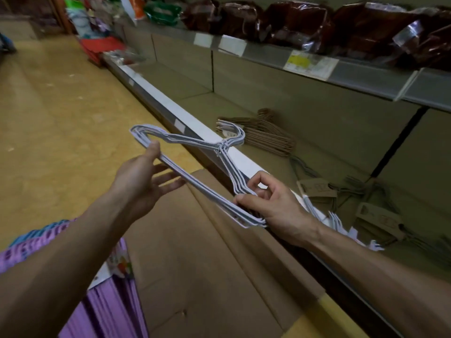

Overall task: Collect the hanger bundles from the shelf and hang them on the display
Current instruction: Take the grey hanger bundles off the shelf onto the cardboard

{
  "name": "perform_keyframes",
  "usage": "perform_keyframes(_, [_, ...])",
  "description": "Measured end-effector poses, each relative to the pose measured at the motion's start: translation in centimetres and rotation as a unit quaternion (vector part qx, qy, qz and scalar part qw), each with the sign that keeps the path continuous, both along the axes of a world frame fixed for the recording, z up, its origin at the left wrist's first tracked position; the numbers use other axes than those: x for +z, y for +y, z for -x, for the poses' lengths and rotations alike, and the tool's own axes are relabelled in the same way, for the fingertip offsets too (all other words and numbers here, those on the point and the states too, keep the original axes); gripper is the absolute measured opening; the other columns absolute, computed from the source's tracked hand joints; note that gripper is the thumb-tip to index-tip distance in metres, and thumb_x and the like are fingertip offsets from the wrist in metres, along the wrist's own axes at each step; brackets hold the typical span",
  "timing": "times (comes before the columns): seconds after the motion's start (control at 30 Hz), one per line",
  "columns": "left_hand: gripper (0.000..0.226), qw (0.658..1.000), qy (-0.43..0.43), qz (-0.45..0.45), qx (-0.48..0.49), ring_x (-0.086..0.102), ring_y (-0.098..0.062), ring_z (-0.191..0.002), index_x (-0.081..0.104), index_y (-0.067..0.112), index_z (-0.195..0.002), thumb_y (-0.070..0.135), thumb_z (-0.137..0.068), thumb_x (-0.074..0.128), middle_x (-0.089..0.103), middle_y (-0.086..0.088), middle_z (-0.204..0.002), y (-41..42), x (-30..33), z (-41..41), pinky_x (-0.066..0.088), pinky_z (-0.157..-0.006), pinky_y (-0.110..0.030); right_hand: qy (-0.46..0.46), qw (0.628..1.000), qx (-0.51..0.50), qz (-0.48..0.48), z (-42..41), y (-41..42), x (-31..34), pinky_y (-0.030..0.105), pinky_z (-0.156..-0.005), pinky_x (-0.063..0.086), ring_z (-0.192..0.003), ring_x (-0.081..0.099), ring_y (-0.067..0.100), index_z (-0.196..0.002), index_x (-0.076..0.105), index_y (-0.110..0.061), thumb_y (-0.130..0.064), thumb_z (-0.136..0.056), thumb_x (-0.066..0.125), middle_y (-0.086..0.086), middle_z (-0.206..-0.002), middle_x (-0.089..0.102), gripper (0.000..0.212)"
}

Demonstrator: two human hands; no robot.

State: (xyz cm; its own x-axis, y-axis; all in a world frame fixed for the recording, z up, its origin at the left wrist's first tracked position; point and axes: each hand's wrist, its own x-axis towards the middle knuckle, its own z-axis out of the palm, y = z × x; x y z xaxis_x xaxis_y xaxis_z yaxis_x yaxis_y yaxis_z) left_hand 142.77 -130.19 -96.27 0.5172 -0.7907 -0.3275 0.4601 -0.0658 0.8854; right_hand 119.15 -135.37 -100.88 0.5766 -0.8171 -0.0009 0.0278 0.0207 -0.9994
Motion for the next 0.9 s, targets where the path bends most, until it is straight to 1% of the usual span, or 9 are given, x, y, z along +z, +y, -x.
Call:
perform_keyframes(0.13, [0.040,0.994,0.026,0.068,0.082,0.062,-0.025,-0.083,0.043,0.015,-0.134,0.042,-0.105,0.040,0.056,-0.010,-0.109,1.0,0.9,-1.7,0.059,-0.061,-0.039,0.003,0.999,0.035,-0.007,-2.0,1.6,0.6,0.025,-0.061,0.054,-0.069,0.069,0.019,-0.100,0.050,0.001,-0.006,-0.088,0.072,0.016,-0.086,0.073,0.025])
perform_keyframes(0.23, [0.034,0.992,0.006,0.077,0.097,0.038,-0.018,-0.062,0.042,0.019,-0.129,0.042,-0.107,0.032,0.038,-0.005,-0.087,1.8,0.9,-2.8,0.050,-0.050,-0.028,-0.070,0.978,0.109,-0.162,-3.3,2.2,1.0,0.030,-0.063,0.056,-0.071,0.062,0.022,-0.107,0.050,-0.010,-0.021,-0.088,0.071,0.017,-0.086,0.067,0.031])
perform_keyframes(0.37, [0.030,0.995,-0.019,0.076,0.057,0.041,-0.015,-0.042,0.043,0.019,-0.122,0.042,-0.107,0.030,0.040,-0.005,-0.078,2.9,1.0,-3.4,0.047,-0.044,-0.026,-0.139,0.914,0.191,-0.330,-5.5,3.2,1.6,0.027,-0.056,0.051,-0.061,0.054,0.017,-0.113,0.055,-0.011,-0.044,-0.094,0.060,0.008,-0.078,0.054,0.038])
perform_keyframes(0.43, [0.033,0.995,-0.098,0.034,0.015,0.060,-0.020,-0.052,0.046,0.017,-0.120,0.043,-0.107,0.031,0.055,-0.008,-0.087,3.8,1.3,-3.3,0.059,-0.053,-0.034,-0.177,0.897,0.196,-0.354,-6.6,3.7,1.8,0.025,-0.048,0.045,-0.056,0.048,0.014,-0.106,0.054,-0.008,-0.043,-0.096,0.053,0.005,-0.077,0.048,0.036])
perform_keyframes(0.5, [0.032,0.990,-0.143,-0.006,-0.014,0.073,-0.028,-0.077,0.045,0.018,-0.119,0.043,-0.106,0.031,0.066,-0.012,-0.103,4.7,1.6,-3.5,0.062,-0.067,-0.041,-0.192,0.895,0.189,-0.356,-7.4,4.3,2.1,0.021,-0.041,0.039,-0.050,0.043,0.011,-0.097,0.051,-0.011,-0.041,-0.098,0.051,0.001,-0.073,0.045,0.031])
perform_keyframes(0.57, [0.038,0.981,-0.191,-0.044,-0.012,0.070,-0.030,-0.096,0.043,0.017,-0.131,0.044,-0.105,0.035,0.064,-0.010,-0.116,5.4,1.6,-4.7,0.059,-0.077,-0.042,-0.184,0.906,0.181,-0.334,-8.0,4.6,2.2,0.018,-0.039,0.033,-0.048,0.039,0.009,-0.093,0.048,-0.014,-0.041,-0.098,0.051,-0.001,-0.069,0.043,0.028])
perform_keyframes(0.67, [0.077,0.929,-0.354,-0.109,0.013,0.060,-0.026,-0.114,0.025,0.018,-0.154,0.060,-0.094,0.048,0.054,-0.002,-0.132,6.1,1.5,-6.8,0.049,-0.099,-0.044,-0.165,0.925,0.177,-0.294,-8.7,5.4,2.3,0.021,-0.041,0.031,-0.050,0.038,0.012,-0.090,0.046,-0.016,-0.036,-0.098,0.052,0.001,-0.068,0.045,0.022])
perform_keyframes(0.73, [0.069,0.891,-0.442,-0.103,0.010,0.057,-0.020,-0.114,0.032,0.020,-0.153,0.053,-0.096,0.051,0.054,0.005,-0.126,6.9,1.9,-6.9,0.047,-0.098,-0.039,-0.155,0.931,0.171,-0.284,-9.3,6.0,2.3,0.021,-0.041,0.032,-0.052,0.039,0.013,-0.092,0.046,-0.017,-0.031,-0.098,0.053,0.003,-0.069,0.046,0.018])
perform_keyframes(0.9, [0.062,0.898,-0.429,0.015,-0.097,0.065,-0.006,-0.109,0.037,0.033,-0.148,0.046,-0.092,0.062,0.074,0.008,-0.108,7.8,3.3,-4.8,0.047,-0.098,-0.032,-0.111,0.949,0.160,-0.248,-10.8,7.5,2.2,0.023,-0.041,0.039,-0.055,0.045,0.015,-0.098,0.047,-0.013,-0.022,-0.101,0.052,0.006,-0.073,0.052,0.011])
